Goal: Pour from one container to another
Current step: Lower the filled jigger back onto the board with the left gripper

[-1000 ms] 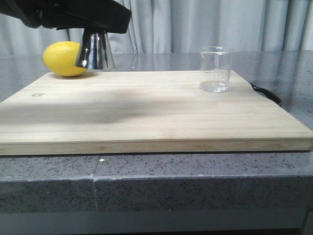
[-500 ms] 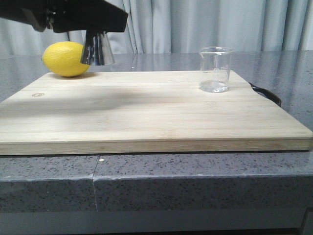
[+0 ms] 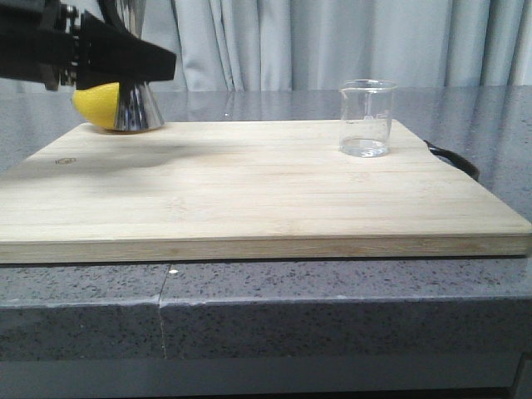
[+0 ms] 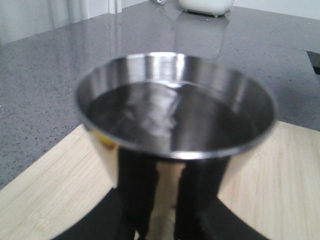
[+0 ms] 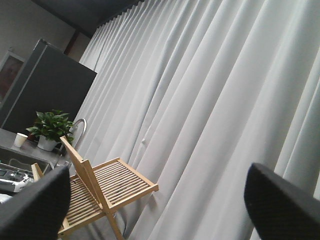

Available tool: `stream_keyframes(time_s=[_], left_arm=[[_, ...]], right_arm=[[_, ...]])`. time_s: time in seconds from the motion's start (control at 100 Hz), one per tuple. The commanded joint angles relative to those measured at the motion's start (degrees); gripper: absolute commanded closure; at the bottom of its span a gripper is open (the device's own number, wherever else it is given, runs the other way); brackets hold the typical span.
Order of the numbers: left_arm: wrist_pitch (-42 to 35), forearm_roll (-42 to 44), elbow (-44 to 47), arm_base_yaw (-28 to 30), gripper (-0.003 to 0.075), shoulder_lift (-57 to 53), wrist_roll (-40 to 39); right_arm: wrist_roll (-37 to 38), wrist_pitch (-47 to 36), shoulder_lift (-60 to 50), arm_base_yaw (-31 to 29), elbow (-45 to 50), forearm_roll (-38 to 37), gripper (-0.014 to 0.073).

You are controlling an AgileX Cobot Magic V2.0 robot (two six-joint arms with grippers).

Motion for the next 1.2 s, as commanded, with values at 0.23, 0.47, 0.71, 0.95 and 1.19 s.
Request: stream_keyframes(time_s=[0.23,0.47,0.71,0.95,1.19], left_arm=[[7.2,-4.5,-1.8,0.2,0.0739,0.2,2.3],[7.2,-4.5,-1.8,0.2,0.0739,2.0,3.1],[7.2,-4.1,-1.8,0.2,0.074,2.9,3.1],[7.2,-0.7,-1.8,0.2,0.0739,2.9,0.0],[7.2,1.5,-1.8,0.2,0.0698,2.9,-0.1]], right_arm=[[0.3,-0.2,-1.6,0.1,-1.8,2.7,-0.0041],[0.3,0.4,-1.6,0.1,-1.8,2.7,-0.0041],[0.3,0.6,-1.6,0.1,-1.8,2.7,-0.0041],[0.3,0.6,-1.6,0.1,-1.8,2.7,-0.0041],[0.3,0.5,-1.6,0.1,-1.8,3.1,-0.0041]])
